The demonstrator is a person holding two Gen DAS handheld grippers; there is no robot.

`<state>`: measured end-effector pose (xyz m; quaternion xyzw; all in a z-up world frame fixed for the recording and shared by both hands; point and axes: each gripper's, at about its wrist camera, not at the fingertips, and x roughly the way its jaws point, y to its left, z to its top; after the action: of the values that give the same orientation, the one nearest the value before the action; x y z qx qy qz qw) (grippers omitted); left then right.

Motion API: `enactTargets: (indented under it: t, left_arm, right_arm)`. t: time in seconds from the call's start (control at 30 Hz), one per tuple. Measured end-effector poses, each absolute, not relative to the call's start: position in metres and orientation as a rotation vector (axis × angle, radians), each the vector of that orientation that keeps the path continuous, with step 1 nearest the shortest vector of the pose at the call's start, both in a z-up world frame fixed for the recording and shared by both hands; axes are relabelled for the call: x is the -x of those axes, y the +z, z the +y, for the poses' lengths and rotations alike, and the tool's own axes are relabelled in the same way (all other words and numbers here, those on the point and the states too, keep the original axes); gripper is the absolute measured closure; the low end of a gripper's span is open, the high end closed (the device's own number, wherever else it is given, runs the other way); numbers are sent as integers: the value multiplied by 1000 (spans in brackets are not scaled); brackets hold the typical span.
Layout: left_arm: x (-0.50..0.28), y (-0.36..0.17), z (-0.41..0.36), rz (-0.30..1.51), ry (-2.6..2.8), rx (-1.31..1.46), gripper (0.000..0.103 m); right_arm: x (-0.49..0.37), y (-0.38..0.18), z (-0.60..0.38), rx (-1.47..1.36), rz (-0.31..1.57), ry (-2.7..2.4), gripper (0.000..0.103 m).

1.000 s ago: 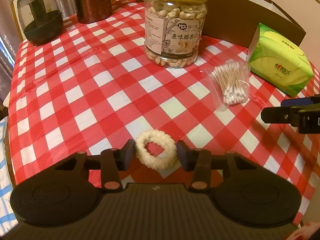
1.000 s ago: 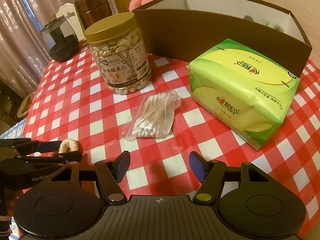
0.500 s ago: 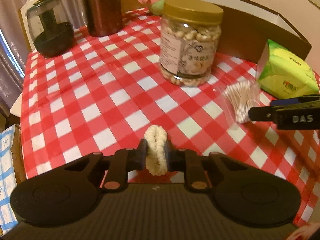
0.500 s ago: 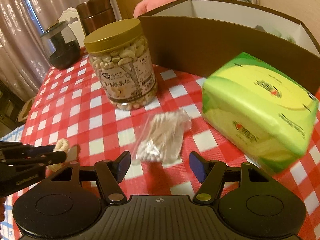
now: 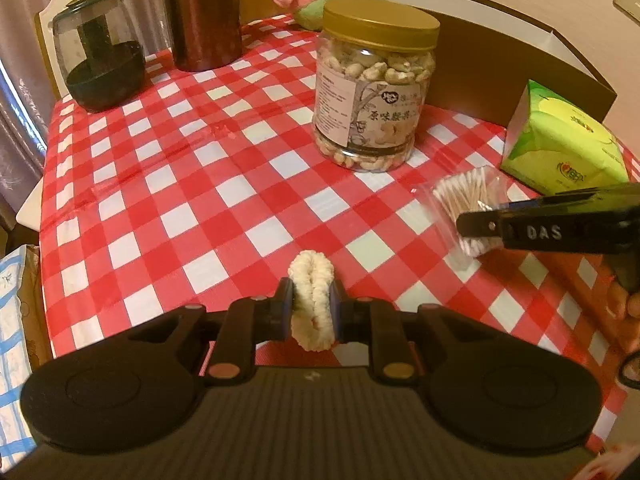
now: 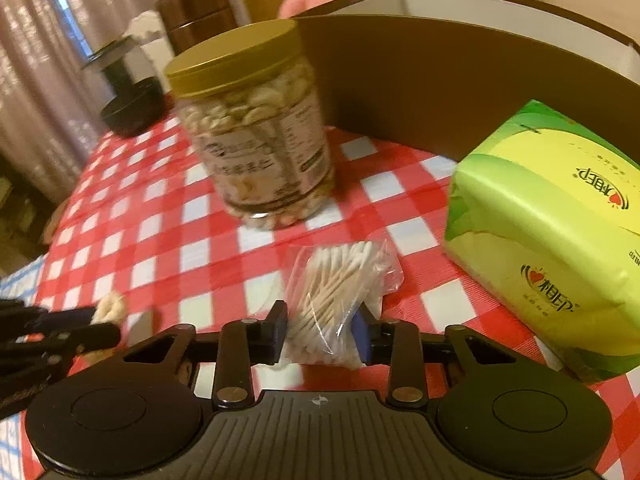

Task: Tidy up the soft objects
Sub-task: 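Grasp the cream hair tie with the left tool while the right tool grasps the cotton swab bag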

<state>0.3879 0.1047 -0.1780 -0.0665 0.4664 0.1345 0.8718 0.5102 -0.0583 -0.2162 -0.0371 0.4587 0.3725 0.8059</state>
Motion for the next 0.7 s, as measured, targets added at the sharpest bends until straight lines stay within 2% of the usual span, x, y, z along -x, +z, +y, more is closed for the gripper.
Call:
enactTargets:
  t: [0.3, 0.37, 0.5, 0.7]
  left_arm:
    - [-381, -178, 97, 989, 239, 142, 85]
    - [-381, -178, 97, 991, 236, 147, 85]
    - [-379, -177, 97, 991, 233, 150, 85]
    - [-376, -175, 97, 990, 228, 147, 85]
  right_arm:
    - [-482, -208, -73, 262, 1041, 952, 69]
    - [-480, -209, -74, 268, 1058, 930, 64]
    - [-480, -210, -73, 237, 1053, 868, 35]
    - [-482, -218, -64, 250, 1025, 824, 34]
